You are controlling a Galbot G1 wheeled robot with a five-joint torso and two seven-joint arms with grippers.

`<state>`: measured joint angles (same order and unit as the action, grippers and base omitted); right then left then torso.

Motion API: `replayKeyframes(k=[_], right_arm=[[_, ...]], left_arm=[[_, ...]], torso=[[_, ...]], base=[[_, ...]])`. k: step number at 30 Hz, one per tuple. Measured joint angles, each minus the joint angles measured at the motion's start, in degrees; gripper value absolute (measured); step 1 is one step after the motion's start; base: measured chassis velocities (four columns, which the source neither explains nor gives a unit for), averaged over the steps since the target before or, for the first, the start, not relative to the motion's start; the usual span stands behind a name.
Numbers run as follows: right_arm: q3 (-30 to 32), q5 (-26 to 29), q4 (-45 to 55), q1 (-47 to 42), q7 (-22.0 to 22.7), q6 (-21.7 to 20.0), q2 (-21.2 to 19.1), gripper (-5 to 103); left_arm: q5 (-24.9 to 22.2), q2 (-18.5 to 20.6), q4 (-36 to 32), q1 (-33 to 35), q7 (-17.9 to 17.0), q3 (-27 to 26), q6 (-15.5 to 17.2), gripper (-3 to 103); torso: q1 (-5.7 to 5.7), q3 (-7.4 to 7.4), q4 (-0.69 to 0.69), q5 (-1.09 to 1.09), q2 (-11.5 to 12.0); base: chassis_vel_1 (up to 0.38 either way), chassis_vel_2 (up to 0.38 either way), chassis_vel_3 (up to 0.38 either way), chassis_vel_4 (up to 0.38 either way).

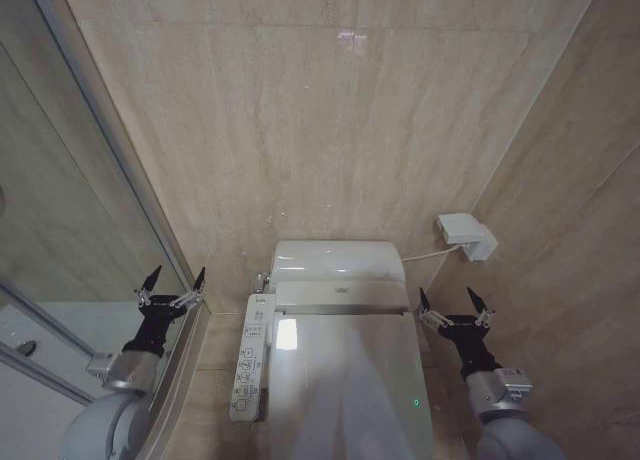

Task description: Open the toilet lid, clean the toilet bowl with a toilet brush, close the toilet lid, and flush.

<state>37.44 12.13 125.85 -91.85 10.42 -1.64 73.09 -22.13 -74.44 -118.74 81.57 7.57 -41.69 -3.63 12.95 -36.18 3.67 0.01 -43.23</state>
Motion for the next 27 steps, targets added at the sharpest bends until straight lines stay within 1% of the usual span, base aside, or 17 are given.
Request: replayKeyframes(k=[6,8,11,12,15,22,27], right_arm=[[0.0,0.0,0.0,0.0,0.0,0.0,0.0,100],[0.0,0.0,0.0,0.0,0.0,0.0,0.0,100],[0.0,0.0,0.0,0.0,0.0,0.0,0.0,100],[0.0,0.0,0.0,0.0,0.0,0.0,0.0,100],[0.0,0.0,0.0,0.0,0.0,0.0,0.0,100],[0.0,0.0,0.0,0.0,0.0,0.0,0.0,100],[0.0,0.0,0.0,0.0,0.0,0.0,0.0,100]], left_arm=[[-0.9,-0.5,-3.6,4.0,-0.2,-0.5,0.1,100],[-1.2,-1.0,-5.6,6.9,0.1,-0.6,-0.1,100],[-1.1,-1.8,-7.2,9.8,0.2,-1.2,-0.2,100],[-1.1,-1.8,-7.2,9.8,0.2,-1.2,-0.2,100],[-1.0,-2.1,-8.3,12.3,0.1,-2.0,0.5,100],[-0.5,-1.6,-9.5,14.9,0.3,-3.5,2.4,100],[-0.5,-1.5,-9.8,15.4,-0.1,-3.5,2.4,100]], torso=[[0.0,0.0,0.0,0.0,0.0],[0.0,0.0,-0.01,0.0,0.0],[0.0,0.0,-0.01,0.0,0.0],[0.0,0.0,-0.01,0.0,0.0],[0.01,0.0,0.0,0.0,0.0],[0.0,0.0,0.0,0.0,0.0],[0.01,0.0,0.0,0.0,0.0]], base=[[0.0,0.0,0.0,0.0],[0.0,0.0,0.0,0.0],[0.0,0.0,0.0,0.0],[0.0,0.0,0.0,0.0],[0.0,0.0,0.0,0.0],[0.0,0.0,0.0,0.0],[0.0,0.0,0.0,0.0]])
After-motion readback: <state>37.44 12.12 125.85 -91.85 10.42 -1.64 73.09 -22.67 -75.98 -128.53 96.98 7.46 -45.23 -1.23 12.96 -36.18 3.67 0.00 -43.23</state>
